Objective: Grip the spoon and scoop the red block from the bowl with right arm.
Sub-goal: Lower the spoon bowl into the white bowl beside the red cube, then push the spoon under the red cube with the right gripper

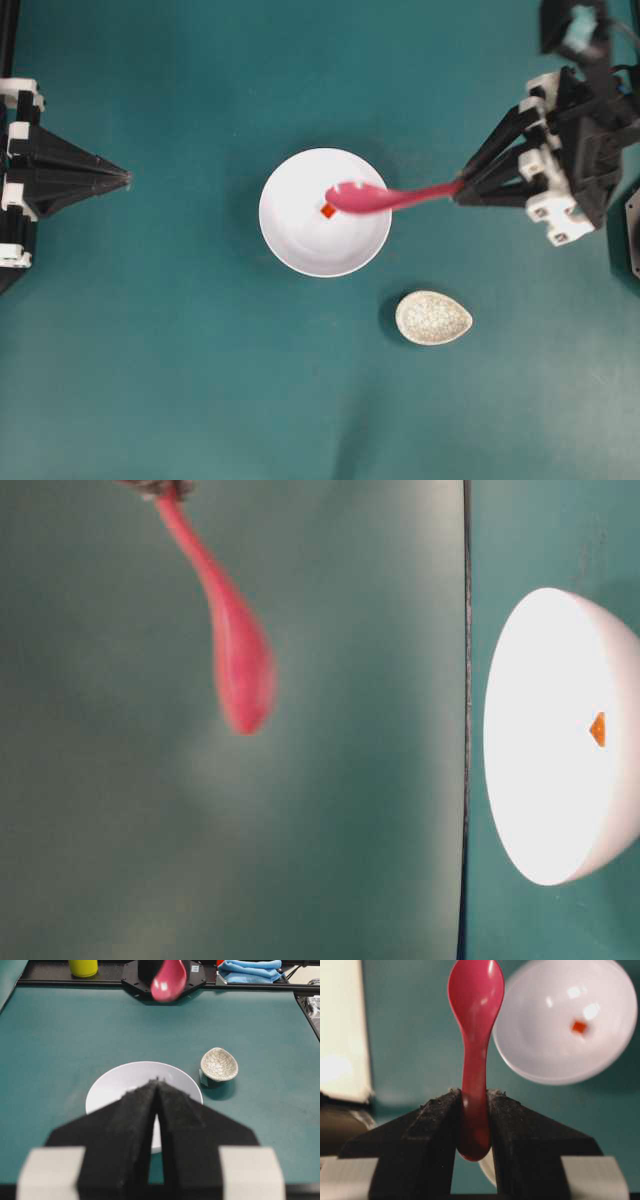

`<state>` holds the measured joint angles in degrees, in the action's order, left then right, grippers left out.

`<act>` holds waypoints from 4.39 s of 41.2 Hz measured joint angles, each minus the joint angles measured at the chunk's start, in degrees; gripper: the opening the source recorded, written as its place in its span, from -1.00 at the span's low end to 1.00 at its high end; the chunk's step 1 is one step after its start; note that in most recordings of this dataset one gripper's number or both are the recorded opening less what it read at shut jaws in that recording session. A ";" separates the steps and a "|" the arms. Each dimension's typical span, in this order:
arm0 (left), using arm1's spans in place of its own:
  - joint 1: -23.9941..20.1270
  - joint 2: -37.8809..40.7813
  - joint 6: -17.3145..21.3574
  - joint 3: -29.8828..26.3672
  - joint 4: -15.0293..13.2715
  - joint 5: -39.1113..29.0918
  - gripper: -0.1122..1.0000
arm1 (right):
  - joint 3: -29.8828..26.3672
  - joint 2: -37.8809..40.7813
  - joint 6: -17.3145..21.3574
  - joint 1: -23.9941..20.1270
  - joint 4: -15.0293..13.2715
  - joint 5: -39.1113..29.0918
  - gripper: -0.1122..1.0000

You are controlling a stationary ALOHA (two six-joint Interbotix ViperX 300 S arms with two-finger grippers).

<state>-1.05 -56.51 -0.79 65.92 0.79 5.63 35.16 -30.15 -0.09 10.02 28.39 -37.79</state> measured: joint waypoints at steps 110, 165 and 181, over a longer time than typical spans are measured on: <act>0.00 0.00 0.88 0.00 0.09 0.00 -0.79 | -17.40 33.22 2.37 -0.88 -17.31 -13.45 -0.34; 0.09 0.00 0.97 0.00 0.00 0.00 -0.79 | -20.48 35.24 2.11 -2.55 -17.40 -8.00 -0.34; 0.00 0.00 0.97 0.00 0.09 0.00 -0.79 | -20.48 35.24 2.37 -2.55 -17.40 -7.82 -0.34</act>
<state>-1.05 -56.51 0.18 65.92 0.88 5.63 14.68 5.10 2.29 7.47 10.99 -45.62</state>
